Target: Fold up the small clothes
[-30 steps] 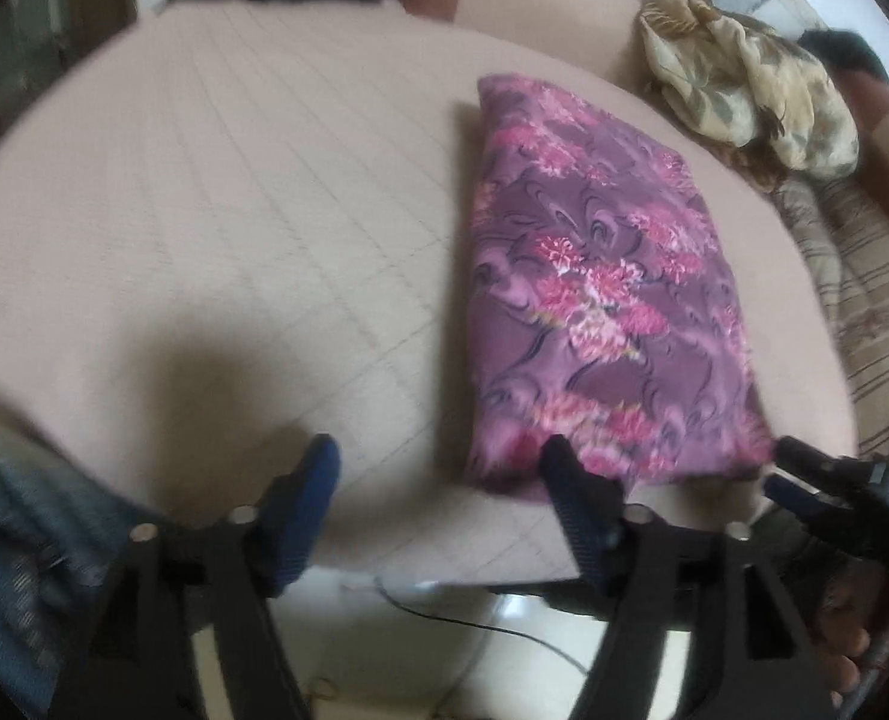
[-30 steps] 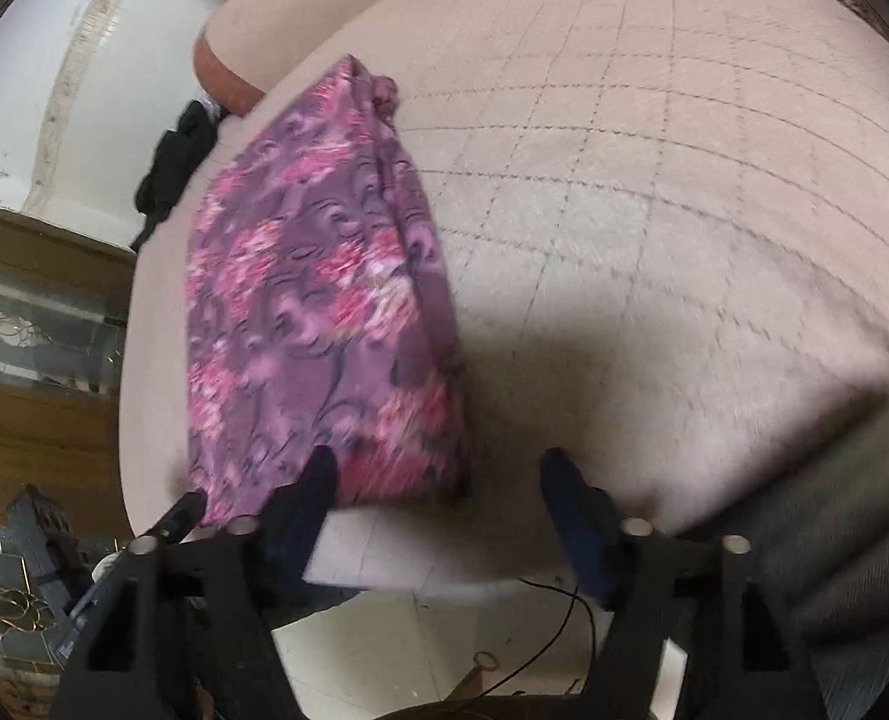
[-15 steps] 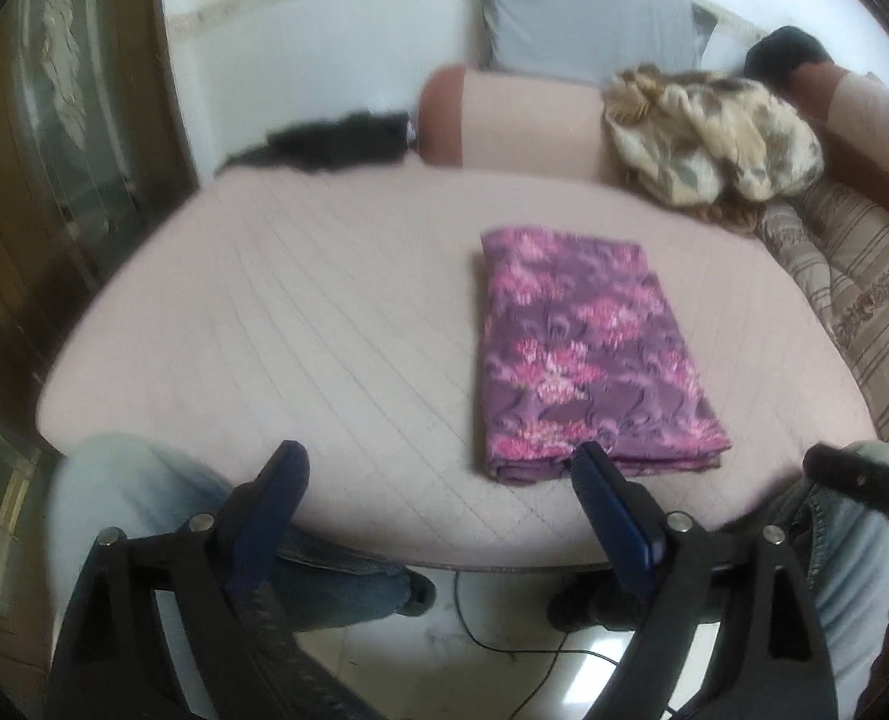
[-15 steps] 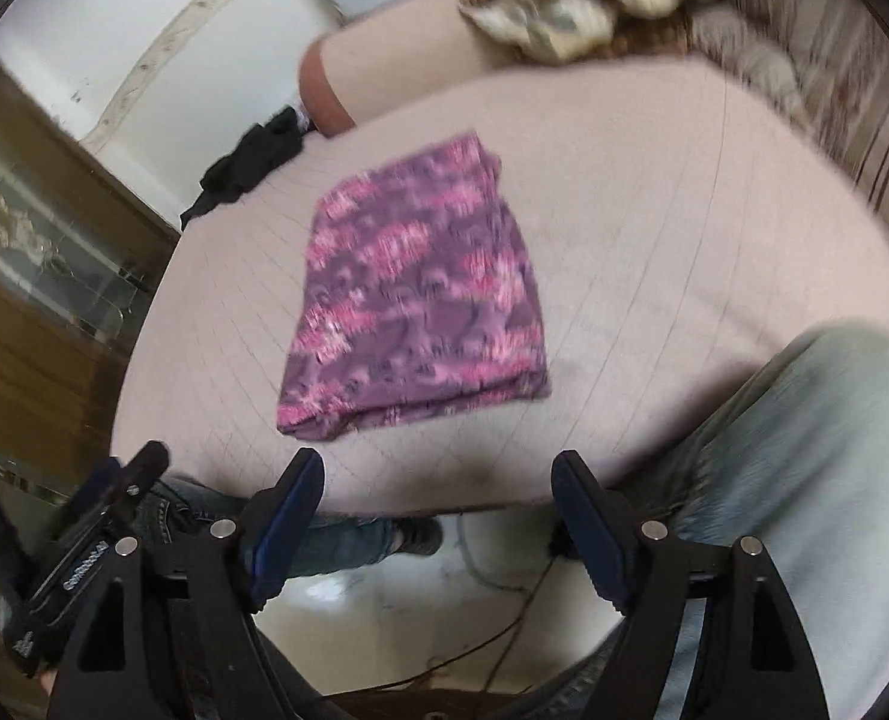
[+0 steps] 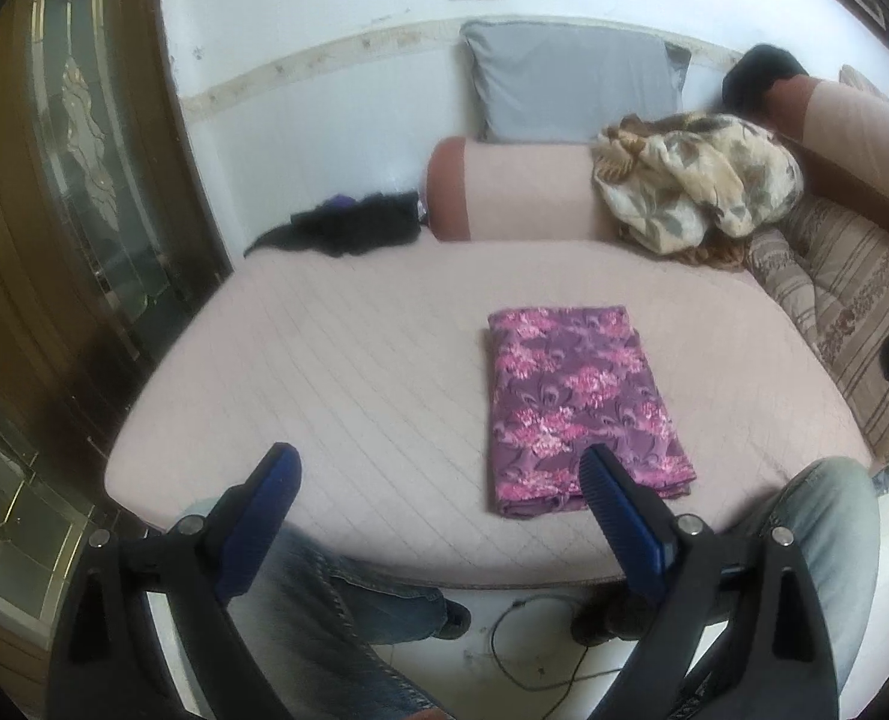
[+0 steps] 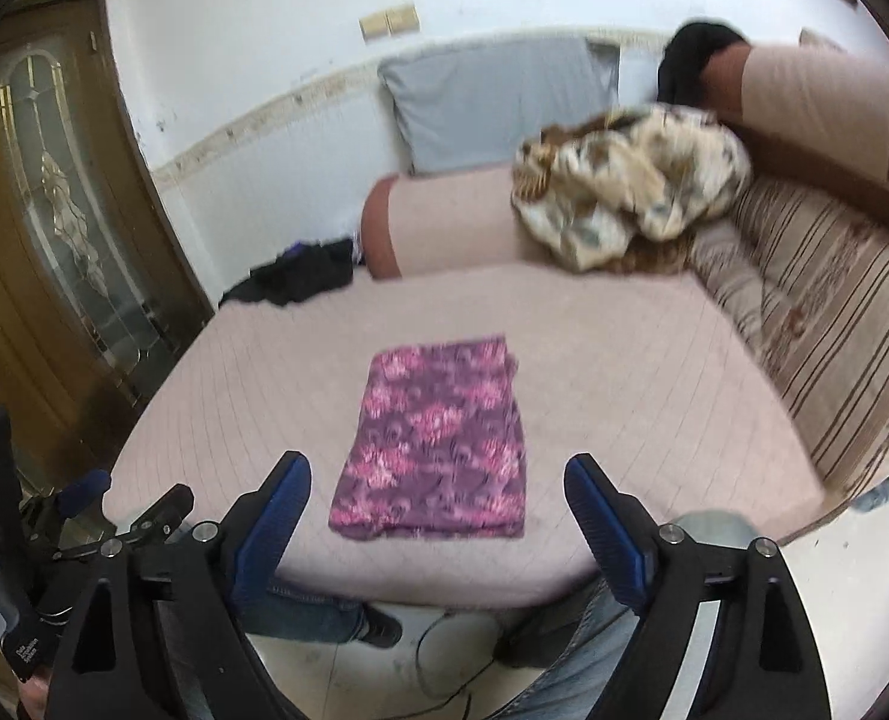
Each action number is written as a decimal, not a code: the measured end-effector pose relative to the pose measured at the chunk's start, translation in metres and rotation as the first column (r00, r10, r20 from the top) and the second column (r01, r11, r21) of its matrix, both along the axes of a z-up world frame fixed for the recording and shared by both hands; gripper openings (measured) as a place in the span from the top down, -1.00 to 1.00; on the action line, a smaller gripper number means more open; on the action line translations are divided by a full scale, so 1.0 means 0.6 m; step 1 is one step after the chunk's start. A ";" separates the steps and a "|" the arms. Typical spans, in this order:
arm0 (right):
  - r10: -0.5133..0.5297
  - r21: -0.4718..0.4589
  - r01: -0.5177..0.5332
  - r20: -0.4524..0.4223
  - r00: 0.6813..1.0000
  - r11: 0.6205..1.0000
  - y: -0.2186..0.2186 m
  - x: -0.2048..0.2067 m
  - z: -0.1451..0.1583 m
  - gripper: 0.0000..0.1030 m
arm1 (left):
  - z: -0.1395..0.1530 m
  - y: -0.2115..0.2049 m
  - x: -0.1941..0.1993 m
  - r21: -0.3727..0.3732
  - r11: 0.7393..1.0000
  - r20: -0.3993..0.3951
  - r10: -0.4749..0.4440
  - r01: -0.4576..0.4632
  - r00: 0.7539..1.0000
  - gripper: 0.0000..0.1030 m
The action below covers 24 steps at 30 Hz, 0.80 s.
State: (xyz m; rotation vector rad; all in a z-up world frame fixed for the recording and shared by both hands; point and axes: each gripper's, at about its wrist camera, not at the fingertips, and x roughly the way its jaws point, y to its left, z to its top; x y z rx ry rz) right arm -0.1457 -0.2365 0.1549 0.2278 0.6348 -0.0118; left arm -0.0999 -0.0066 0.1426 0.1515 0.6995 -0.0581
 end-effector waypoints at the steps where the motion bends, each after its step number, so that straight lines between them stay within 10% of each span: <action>1: 0.003 -0.009 -0.002 0.014 1.000 1.000 0.002 -0.006 0.011 -0.79 | 0.008 0.003 -0.004 -0.006 1.000 0.009 0.004 -0.004 1.000 -0.82; 24: 0.048 -0.098 -0.049 -0.013 0.999 0.994 0.051 0.007 0.014 -0.81 | 0.047 0.009 -0.022 -0.029 1.000 0.067 -0.005 0.007 0.998 -0.88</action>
